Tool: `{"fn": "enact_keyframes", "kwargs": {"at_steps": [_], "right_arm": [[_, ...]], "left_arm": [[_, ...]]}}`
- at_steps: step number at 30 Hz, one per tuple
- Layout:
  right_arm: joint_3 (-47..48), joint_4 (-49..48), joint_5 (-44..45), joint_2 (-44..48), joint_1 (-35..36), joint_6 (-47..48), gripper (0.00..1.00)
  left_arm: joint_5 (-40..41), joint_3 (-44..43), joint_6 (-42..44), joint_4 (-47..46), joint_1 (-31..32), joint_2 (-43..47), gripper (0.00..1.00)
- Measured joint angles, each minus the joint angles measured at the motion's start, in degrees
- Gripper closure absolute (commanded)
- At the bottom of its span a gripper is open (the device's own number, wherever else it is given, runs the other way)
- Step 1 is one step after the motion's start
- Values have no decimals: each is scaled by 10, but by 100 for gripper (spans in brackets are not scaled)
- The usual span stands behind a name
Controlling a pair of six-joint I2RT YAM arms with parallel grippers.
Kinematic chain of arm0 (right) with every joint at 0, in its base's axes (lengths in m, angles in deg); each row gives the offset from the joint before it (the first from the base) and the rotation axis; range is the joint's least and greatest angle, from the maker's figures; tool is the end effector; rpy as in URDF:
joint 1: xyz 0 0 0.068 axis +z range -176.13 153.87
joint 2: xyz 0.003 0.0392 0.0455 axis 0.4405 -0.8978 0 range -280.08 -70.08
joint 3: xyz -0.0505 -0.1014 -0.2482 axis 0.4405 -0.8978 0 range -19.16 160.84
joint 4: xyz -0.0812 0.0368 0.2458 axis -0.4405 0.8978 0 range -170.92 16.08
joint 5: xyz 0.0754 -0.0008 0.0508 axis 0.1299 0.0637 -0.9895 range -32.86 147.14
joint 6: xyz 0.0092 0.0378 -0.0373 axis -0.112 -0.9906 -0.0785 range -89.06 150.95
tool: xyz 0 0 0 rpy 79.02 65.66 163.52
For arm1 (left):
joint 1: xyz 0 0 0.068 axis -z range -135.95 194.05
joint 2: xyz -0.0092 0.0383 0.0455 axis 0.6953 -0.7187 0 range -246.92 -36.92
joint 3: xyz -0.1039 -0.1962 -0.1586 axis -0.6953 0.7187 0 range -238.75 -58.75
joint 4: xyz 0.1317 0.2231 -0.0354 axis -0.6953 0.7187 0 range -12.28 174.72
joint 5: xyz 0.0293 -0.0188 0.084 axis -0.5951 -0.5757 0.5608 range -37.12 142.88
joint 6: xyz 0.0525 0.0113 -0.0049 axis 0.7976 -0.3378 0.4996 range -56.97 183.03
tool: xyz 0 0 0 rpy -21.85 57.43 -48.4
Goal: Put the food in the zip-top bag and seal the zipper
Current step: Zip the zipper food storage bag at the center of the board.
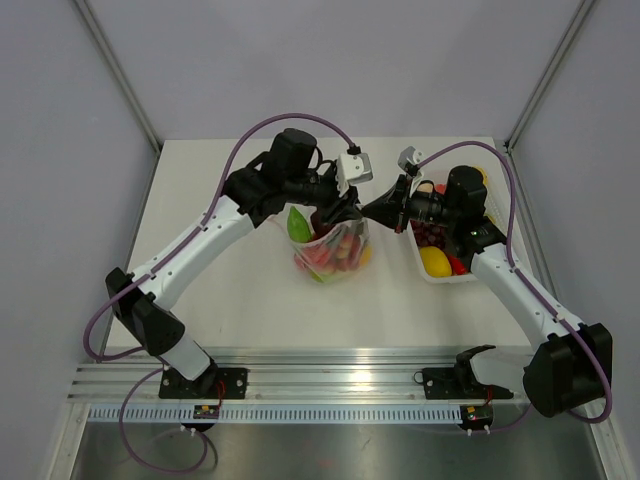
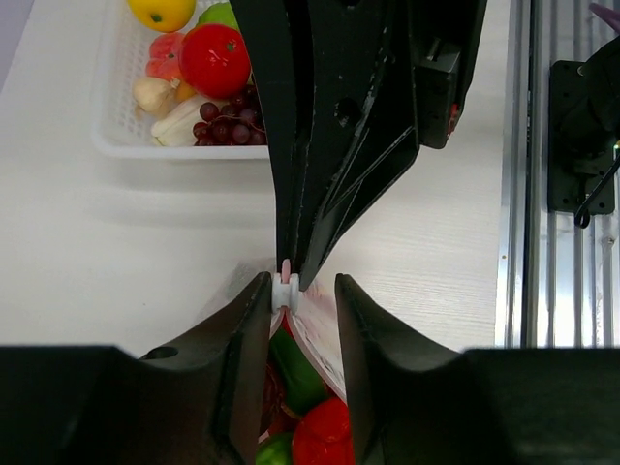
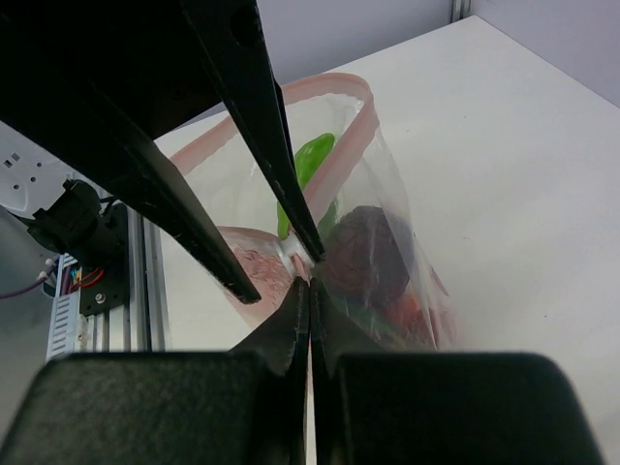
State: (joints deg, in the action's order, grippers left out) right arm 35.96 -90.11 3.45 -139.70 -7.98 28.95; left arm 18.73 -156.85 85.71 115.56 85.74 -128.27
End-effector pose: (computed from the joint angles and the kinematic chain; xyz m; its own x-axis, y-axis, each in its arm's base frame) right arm 0.2523 0.1129 0.3489 -0.1209 -0.0179 -0.9925 -0.9433 0.3136 0.1092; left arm 0.2490 -0.2484 0.4124 -0.0052 0.4318 -0.9019 0.9878 0.1427 0.0627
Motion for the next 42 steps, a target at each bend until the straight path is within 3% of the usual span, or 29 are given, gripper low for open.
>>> {"fn": "enact_keyframes", "kwargs": {"at_steps": [5,13,16,19,20,21,24,38,39,42], "right_arm": [[0,0,-3,1,0,-2,100],[-1,0,-4,1,0,-7,100],[-1,1,-5,1,0,-8,100],[-1,4,-5,1,1,-9,84],[-1,6,-5,1,1,-8,69],[0,10,-4,1,1,-8,61],[6,37,0,1,1,15,48],[62,179,-10,-33,26,113,49],[62,182,-10,-33,30,114,50],[62,177,-11,-35,38,112,69]], "left_arm": [[-2,3,-2,-9,-3,0,85],[-5,4,0,-10,-4,0,100],[-10,4,3,-8,-5,0,100],[-22,4,7,-5,-8,0,100],[-28,4,8,-2,-10,0,100],[-34,4,8,1,-12,0,100],[-59,4,9,14,-15,0,100],[-97,4,2,28,-23,0,100],[-98,4,1,28,-23,0,100],[-102,4,-1,28,-23,0,100]]}}
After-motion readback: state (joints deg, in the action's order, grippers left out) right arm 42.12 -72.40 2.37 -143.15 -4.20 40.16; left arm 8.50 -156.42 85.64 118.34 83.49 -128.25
